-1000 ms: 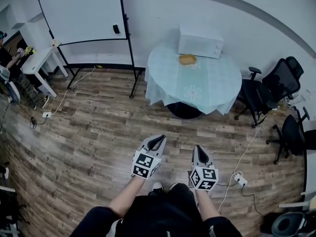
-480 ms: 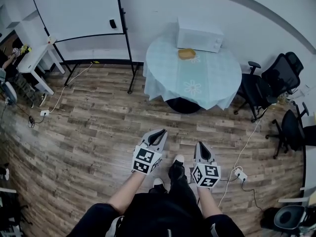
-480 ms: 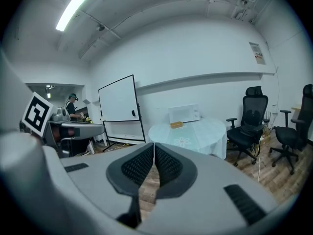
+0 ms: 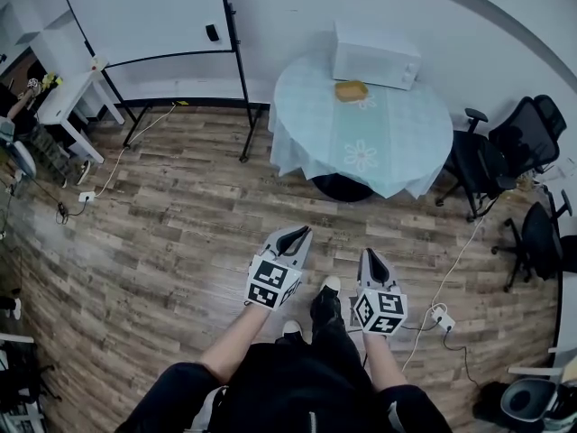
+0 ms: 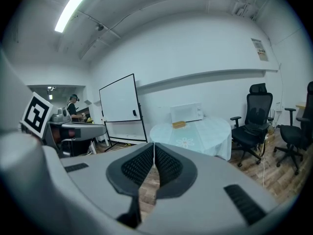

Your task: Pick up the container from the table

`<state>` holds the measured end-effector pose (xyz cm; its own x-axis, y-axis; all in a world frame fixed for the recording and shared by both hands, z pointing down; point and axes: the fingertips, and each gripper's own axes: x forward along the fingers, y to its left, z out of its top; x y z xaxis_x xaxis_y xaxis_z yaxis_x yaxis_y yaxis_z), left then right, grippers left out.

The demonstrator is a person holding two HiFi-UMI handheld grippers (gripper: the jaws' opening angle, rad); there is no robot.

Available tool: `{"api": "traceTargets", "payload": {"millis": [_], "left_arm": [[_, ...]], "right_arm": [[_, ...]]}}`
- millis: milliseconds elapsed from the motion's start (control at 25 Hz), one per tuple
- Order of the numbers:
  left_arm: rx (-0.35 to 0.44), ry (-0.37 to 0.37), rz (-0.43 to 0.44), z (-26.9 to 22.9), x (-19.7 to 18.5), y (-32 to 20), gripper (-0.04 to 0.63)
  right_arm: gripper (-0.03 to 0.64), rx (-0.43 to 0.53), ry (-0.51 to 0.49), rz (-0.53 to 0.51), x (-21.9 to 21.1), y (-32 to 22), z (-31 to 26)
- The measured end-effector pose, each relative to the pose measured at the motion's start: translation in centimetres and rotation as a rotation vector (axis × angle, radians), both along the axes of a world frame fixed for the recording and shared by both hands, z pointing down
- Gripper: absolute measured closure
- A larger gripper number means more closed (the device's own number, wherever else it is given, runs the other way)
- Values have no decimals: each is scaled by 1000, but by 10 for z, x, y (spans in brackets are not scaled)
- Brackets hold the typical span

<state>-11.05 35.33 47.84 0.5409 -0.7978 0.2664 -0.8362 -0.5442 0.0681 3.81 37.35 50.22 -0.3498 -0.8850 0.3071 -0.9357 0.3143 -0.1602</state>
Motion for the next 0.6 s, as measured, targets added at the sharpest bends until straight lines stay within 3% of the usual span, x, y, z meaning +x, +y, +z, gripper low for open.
{"api": "traceTargets", "payload": {"millis": [600], "left_arm": [[-9, -16, 6, 1, 22, -93, 565]], "right_arm": [[591, -3, -14, -2, 20, -94, 1]]}}
